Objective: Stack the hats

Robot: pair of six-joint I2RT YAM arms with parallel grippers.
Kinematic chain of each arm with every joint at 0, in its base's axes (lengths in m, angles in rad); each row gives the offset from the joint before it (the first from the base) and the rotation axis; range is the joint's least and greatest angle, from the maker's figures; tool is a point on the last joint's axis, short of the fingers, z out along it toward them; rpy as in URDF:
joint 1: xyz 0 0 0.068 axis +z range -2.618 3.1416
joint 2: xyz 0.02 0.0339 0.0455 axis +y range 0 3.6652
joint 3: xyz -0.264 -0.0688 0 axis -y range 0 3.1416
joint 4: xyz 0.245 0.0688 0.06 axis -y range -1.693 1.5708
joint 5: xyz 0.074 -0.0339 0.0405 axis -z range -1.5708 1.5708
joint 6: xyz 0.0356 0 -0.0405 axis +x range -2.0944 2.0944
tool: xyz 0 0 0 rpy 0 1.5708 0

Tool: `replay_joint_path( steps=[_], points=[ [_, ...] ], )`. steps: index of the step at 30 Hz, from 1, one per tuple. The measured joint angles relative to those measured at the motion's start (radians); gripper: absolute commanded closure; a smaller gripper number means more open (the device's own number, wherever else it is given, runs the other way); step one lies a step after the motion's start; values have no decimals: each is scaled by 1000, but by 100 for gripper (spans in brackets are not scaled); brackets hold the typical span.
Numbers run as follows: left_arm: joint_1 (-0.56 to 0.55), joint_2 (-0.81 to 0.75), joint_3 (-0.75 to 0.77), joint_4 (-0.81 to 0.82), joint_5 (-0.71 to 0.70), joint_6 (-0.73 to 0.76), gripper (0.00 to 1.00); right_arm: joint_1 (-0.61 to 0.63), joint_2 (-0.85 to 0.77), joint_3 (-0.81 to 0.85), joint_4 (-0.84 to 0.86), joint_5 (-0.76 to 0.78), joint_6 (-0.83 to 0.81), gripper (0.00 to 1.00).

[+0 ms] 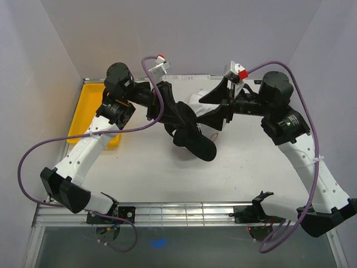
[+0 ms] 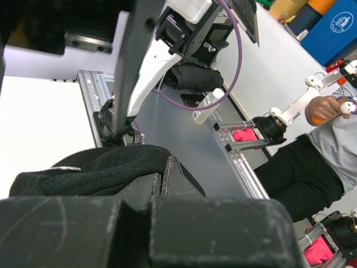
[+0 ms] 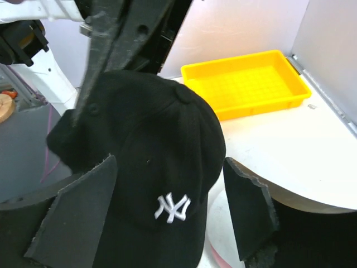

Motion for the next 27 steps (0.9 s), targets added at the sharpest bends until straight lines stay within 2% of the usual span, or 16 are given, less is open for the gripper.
replay_joint_path(
  steps=[9, 16, 27],
  points=[
    [9, 0, 0, 0, 4, -5, 100, -32, -66, -35, 8, -95, -2, 7],
    [9, 15, 13, 1, 5, -10, 100, -28, -30, -48, 10, -129, 0, 7],
    [9, 71, 49, 28, 8, -31, 100, 42, 49, 21, -34, -85, -54, 8]
  ],
)
